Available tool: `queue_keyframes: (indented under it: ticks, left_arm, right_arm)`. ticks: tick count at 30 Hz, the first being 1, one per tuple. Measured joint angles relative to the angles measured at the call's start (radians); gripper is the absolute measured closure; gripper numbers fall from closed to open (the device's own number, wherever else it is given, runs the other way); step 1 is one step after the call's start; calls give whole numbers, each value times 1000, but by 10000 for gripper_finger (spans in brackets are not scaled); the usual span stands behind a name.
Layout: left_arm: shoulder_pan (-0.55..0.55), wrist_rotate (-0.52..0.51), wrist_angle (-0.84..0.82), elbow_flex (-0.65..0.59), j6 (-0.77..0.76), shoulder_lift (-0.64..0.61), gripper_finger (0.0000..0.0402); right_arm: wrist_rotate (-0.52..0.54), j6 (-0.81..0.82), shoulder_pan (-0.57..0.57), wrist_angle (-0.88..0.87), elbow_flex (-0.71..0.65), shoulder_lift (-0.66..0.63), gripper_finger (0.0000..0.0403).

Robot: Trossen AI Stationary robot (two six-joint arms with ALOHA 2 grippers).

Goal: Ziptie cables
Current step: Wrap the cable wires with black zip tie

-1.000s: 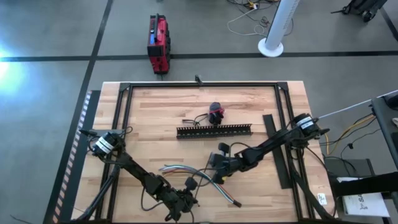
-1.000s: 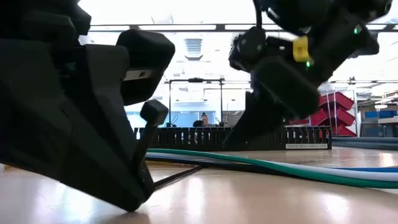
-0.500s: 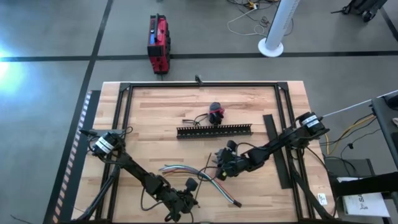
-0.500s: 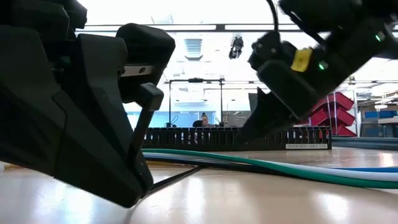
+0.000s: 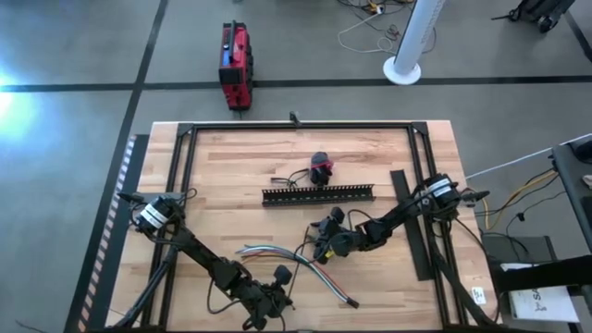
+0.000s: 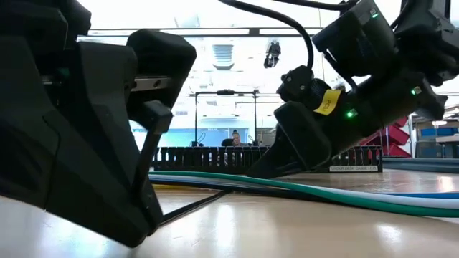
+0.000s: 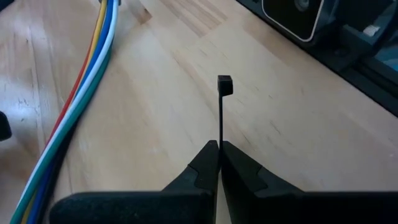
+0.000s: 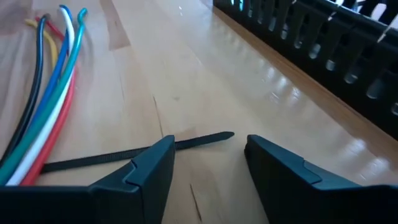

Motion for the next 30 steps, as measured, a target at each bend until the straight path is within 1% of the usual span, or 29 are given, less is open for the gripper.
queue_keyframes:
  ticks: [6,17,22,28,30]
  left_arm:
    - [0,0,1,-1,2,0,401]
    - [0,2,5,-1,2,0,401]
    - [0,-2,6,-1,1,0,401]
    - [0,-2,6,-1,0,0,401]
    - [0,-2,6,-1,0,0,401]
  right_arm:
    - [-55,-20,-2,60,-6,3,212]
    - [-207,8,-7,140,-7,6,212]
    - [-235,7,-6,171,-7,6,215]
    - [-243,7,-3,191,-7,6,219]
    - [-267,-11,-2,192,-7,6,219]
